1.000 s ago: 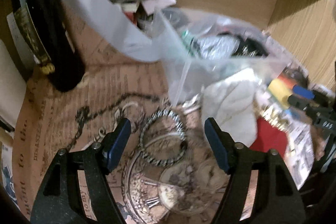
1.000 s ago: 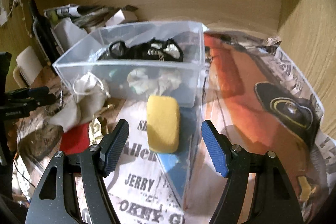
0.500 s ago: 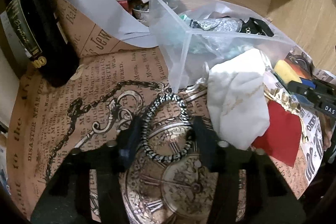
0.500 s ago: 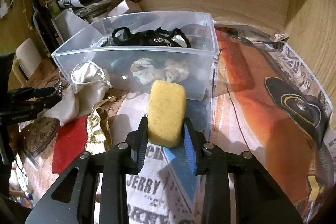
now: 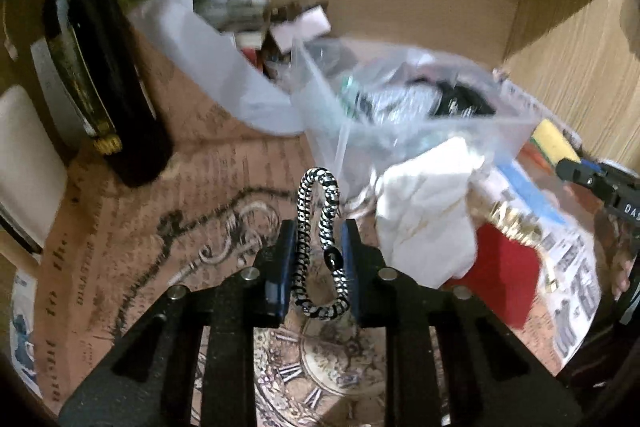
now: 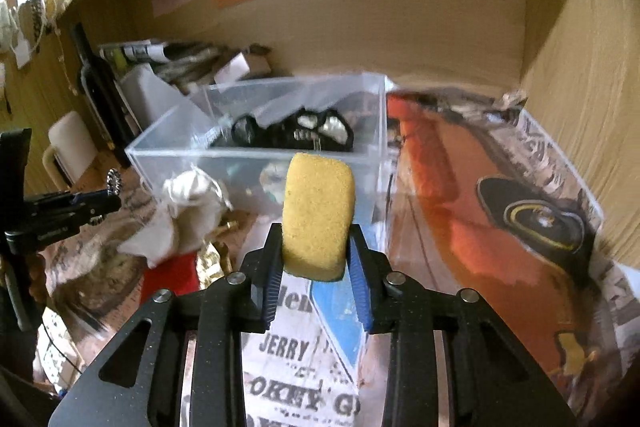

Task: Organize soft objects
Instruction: 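Carry the sponge into the box with the right tool while the left tool releases the bracelet inside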

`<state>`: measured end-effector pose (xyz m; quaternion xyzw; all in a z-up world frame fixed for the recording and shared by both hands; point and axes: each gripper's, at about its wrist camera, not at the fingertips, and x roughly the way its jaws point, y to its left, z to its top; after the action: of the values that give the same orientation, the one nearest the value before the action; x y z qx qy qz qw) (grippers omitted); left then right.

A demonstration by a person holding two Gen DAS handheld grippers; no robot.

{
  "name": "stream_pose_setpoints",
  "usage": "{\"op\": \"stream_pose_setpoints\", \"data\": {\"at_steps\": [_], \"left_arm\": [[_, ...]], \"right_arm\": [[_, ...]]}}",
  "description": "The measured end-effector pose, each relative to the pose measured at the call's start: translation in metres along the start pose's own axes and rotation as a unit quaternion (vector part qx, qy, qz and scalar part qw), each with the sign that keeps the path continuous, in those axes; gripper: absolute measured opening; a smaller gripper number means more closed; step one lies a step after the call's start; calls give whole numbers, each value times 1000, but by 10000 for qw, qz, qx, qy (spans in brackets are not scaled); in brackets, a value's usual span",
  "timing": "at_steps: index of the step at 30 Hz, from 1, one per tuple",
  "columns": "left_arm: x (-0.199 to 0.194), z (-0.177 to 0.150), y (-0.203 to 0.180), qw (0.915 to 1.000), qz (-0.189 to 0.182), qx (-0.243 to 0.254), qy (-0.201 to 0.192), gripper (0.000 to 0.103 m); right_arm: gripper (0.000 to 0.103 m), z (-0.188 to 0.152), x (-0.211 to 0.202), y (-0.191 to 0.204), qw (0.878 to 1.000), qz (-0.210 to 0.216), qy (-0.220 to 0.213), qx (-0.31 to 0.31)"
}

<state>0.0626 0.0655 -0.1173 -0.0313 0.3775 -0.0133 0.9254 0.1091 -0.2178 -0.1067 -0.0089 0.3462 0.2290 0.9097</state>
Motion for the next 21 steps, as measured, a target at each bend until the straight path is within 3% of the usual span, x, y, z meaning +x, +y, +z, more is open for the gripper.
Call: {"op": "stream_pose_setpoints", "data": {"at_steps": [11, 21], "left_arm": [[-35, 57, -18, 9946, -197, 198, -997, 22], [-18, 95, -34, 9921, -351, 238, -1184, 22]], "right_arm": [[28, 30, -21, 3, 9980, -8, -632, -47], [28, 61, -11, 7, 9955, -66, -918, -218]]}}
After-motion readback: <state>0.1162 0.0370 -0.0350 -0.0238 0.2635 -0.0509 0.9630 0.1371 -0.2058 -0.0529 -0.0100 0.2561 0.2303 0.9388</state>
